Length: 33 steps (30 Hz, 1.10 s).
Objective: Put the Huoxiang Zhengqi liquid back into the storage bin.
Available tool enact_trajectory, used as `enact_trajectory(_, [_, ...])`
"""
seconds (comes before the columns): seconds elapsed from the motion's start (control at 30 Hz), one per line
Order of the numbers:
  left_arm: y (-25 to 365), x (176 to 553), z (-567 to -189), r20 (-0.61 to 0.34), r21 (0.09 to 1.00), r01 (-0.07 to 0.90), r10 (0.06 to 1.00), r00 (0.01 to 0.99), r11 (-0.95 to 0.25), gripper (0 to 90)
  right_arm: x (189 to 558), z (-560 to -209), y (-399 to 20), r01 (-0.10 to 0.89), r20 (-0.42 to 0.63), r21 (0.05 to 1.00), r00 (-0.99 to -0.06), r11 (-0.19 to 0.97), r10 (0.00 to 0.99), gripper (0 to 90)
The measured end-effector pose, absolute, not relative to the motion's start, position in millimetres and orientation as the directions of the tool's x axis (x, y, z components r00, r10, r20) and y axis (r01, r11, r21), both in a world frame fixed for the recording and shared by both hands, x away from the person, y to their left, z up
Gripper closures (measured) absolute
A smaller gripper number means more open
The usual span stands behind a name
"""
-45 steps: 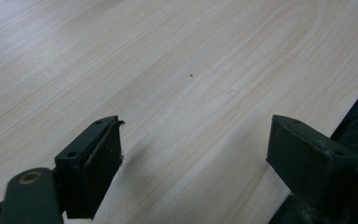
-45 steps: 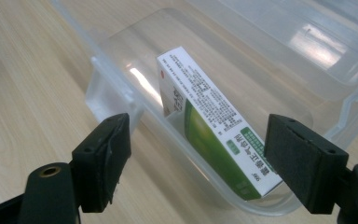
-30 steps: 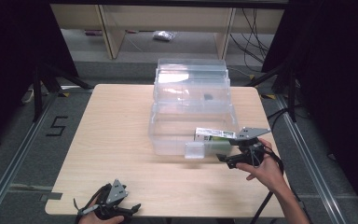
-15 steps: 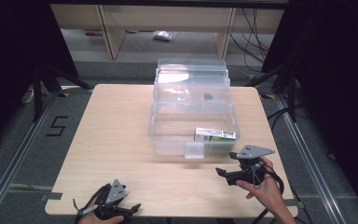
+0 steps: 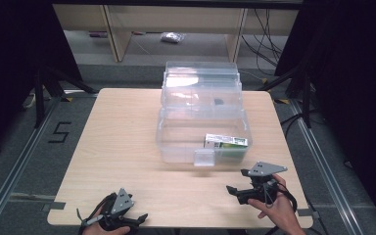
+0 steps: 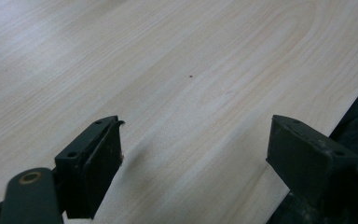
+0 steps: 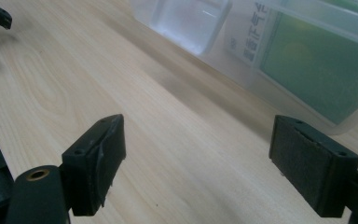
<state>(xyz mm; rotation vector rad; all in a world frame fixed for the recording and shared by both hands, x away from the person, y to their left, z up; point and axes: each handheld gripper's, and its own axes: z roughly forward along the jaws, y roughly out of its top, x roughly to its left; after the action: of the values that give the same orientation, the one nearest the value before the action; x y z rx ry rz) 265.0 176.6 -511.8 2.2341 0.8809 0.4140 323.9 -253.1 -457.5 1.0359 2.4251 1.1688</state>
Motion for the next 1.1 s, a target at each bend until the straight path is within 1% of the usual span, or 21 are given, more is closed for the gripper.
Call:
enact_trajectory(0.03, [178.1, 265.4, -510.4, 0.049, 0.687, 0.471, 0.682, 0.729, -0.553, 17.3, 323.8, -457.9, -254.2, 0.484, 0.060, 0.758, -0.719, 0.438, 0.692, 18.9])
enact_trajectory(0.07, [179.5, 266.1, -509.4, 0.065, 0.671, 0.465, 0.671, 0.739, -0.577, 17.3, 322.9, -459.6, -253.8, 0.494, 0.075, 0.758, -0.715, 0.426, 0.695, 18.6])
enact_trajectory(0.13, [177.0, 265.2, -511.6, 0.047, 0.695, 0.472, 0.689, 0.723, -0.543, 17.3, 321.2, -462.3, -254.1, 0.501, 0.083, 0.752, -0.718, 0.429, 0.692, 18.3])
enact_trajectory(0.17, [176.9, 265.2, -511.6, 0.046, 0.695, 0.472, 0.689, 0.723, -0.542, 17.3, 321.7, -463.2, -254.6, 0.494, 0.077, 0.752, -0.725, 0.438, 0.685, 18.1])
enact_trajectory(0.23, [176.6, 265.1, -511.7, 0.037, 0.702, 0.475, 0.694, 0.719, -0.531, 17.3, 318.8, -464.6, -255.2, 0.512, 0.087, 0.743, -0.712, 0.431, 0.696, 17.5])
enact_trajectory(0.27, [178.0, 265.4, -510.6, 0.051, 0.688, 0.469, 0.681, 0.730, -0.554, 17.3, 318.9, -465.6, -256.3, 0.495, 0.065, 0.747, -0.719, 0.444, 0.692, 17.5])
enact_trajectory(0.37, [179.2, 265.9, -510.2, 0.064, 0.675, 0.465, 0.673, 0.737, -0.573, 17.3, 314.2, -467.5, -256.1, 0.529, 0.095, 0.733, -0.703, 0.428, 0.705, 18.6])
enact_trajectory(0.4, [179.5, 266.0, -509.8, 0.067, 0.673, 0.463, 0.671, 0.739, -0.577, 17.3, 314.2, -469.5, -257.3, 0.523, 0.089, 0.733, -0.708, 0.435, 0.701, 18.9])
enact_trajectory(0.5, [179.3, 265.1, -509.7, 0.053, 0.681, 0.470, 0.678, 0.733, -0.561, 17.3, 311.8, -472.6, -259.3, 0.527, 0.086, 0.728, -0.704, 0.437, 0.705, 18.9])
enact_trajectory(0.53, [176.4, 264.2, -512.2, 0.024, 0.709, 0.487, 0.707, 0.707, -0.511, 17.3, 310.9, -473.5, -260.2, 0.531, 0.087, 0.728, -0.699, 0.434, 0.709, 18.9])
enact_trajectory(0.6, [176.7, 264.4, -512.2, 0.026, 0.705, 0.488, 0.705, 0.708, -0.515, 17.3, 310.4, -475.3, -262.0, 0.536, 0.100, 0.727, -0.702, 0.430, 0.705, 18.9])
enact_trajectory(0.67, [176.8, 264.1, -511.2, 0.037, 0.703, 0.477, 0.697, 0.716, -0.527, 17.3, 306.2, -476.0, -262.4, 0.555, 0.111, 0.721, -0.683, 0.415, 0.722, 18.7])
enact_trajectory(0.8, [176.2, 264.3, -511.7, 0.041, 0.704, 0.475, 0.698, 0.715, -0.528, 17.3, 303.2, -479.5, -264.9, 0.546, 0.105, 0.725, -0.690, 0.420, 0.716, 18.1])
enact_trajectory(0.83, [176.1, 263.8, -511.7, 0.039, 0.703, 0.479, 0.701, 0.712, -0.526, 17.3, 301.0, -479.1, -265.6, 0.563, 0.116, 0.715, -0.681, 0.415, 0.723, 18.1])
enact_trajectory(0.87, [176.1, 263.8, -511.6, 0.036, 0.706, 0.479, 0.703, 0.711, -0.521, 17.3, 300.4, -480.5, -265.6, 0.545, 0.098, 0.724, -0.687, 0.421, 0.720, 18.1])
enact_trajectory(0.9, [178.6, 264.7, -509.3, 0.059, 0.681, 0.469, 0.680, 0.731, -0.562, 17.3, 299.1, -480.7, -266.0, 0.544, 0.093, 0.719, -0.692, 0.432, 0.716, 18.2])
enact_trajectory(0.93, [178.8, 265.0, -509.2, 0.060, 0.680, 0.467, 0.678, 0.733, -0.565, 17.3, 295.5, -481.1, -264.7, 0.573, 0.123, 0.707, -0.676, 0.414, 0.727, 18.1])
enact_trajectory(0.97, [178.6, 265.0, -509.3, 0.060, 0.682, 0.467, 0.679, 0.732, -0.563, 17.3, 296.1, -481.6, -265.7, 0.559, 0.111, 0.711, -0.688, 0.426, 0.717, 18.1])
enact_trajectory(1.0, [176.7, 264.3, -510.9, 0.047, 0.699, 0.476, 0.699, 0.714, -0.533, 17.3, 294.9, -482.5, -266.1, 0.558, 0.111, 0.715, -0.685, 0.421, 0.720, 18.1])
enact_trajectory(1.07, [176.8, 264.2, -510.7, 0.048, 0.699, 0.475, 0.698, 0.714, -0.534, 17.3, 293.5, -482.9, -266.3, 0.562, 0.115, 0.712, -0.684, 0.420, 0.720, 17.9])
enact_trajectory(1.1, [176.0, 264.0, -511.1, 0.040, 0.707, 0.477, 0.703, 0.710, -0.522, 17.3, 291.7, -482.8, -266.0, 0.583, 0.128, 0.700, -0.670, 0.412, 0.731, 17.7])
